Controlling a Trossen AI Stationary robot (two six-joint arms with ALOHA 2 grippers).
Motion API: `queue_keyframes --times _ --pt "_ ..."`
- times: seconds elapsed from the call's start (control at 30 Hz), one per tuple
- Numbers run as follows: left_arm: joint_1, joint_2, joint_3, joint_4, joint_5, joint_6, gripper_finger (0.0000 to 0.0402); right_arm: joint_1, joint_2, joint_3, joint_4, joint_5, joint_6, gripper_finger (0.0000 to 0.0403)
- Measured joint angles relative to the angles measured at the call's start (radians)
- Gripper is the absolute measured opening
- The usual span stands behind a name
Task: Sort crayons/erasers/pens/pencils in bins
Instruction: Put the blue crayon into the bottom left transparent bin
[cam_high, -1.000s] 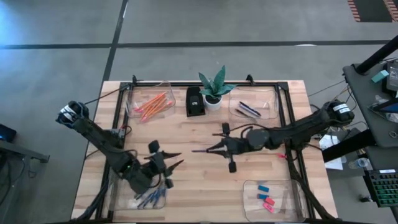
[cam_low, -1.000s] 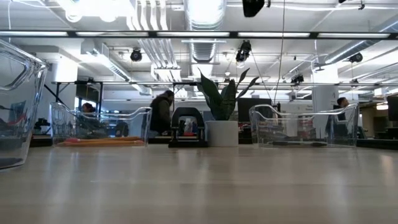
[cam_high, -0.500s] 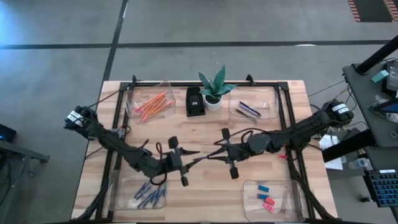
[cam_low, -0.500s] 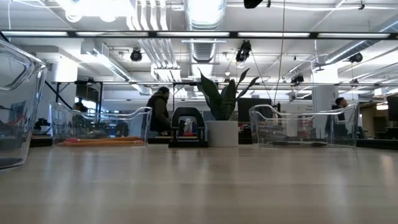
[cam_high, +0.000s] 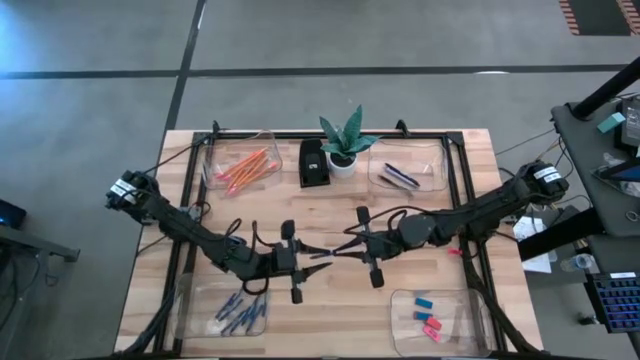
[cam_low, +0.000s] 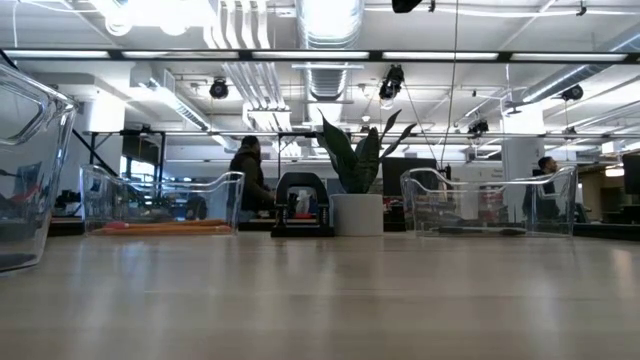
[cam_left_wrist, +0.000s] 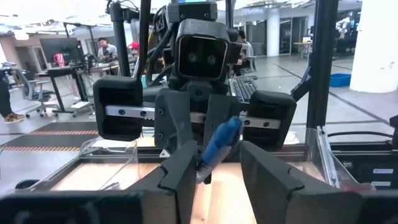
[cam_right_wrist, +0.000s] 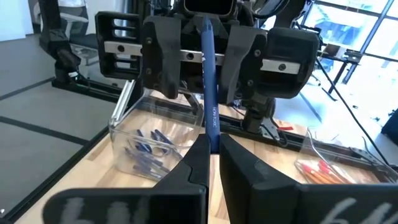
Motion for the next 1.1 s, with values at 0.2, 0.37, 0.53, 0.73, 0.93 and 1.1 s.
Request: queue_keyframes --times 0.2,0.37,0.53,0.73,0.93,1.1 --pt "0.010 0.000 0.002 -0.001 0.017 -0.002 0.0054 0.000 0.000 0.000 0.000 -0.002 0.000 0.0013" --pt "0.014 0.000 0.003 -0.001 0.032 -0.004 0.0014 0.002 0.000 0.000 -0.003 -0.007 0.018 0.0014" --pt "0.017 0.000 0.003 -0.004 0.042 -0.010 0.0016 0.001 -0.021 0.001 -0.070 -0.001 0.065 0.0056" --pt "0.014 0.000 0.004 -0.017 0.059 -0.044 0.0016 -0.001 -0.097 0.127 -0.524 0.009 0.187 0.0148" --pt "0.015 -0.048 0.006 -0.276 0.096 -0.303 0.0016 0.027 -0.138 0.345 -1.119 0.006 0.382 0.0197" --pt "0.003 -0.112 0.009 -0.503 0.317 -0.646 0.0016 0.115 -0.145 0.425 -1.407 0.004 0.632 0.0202"
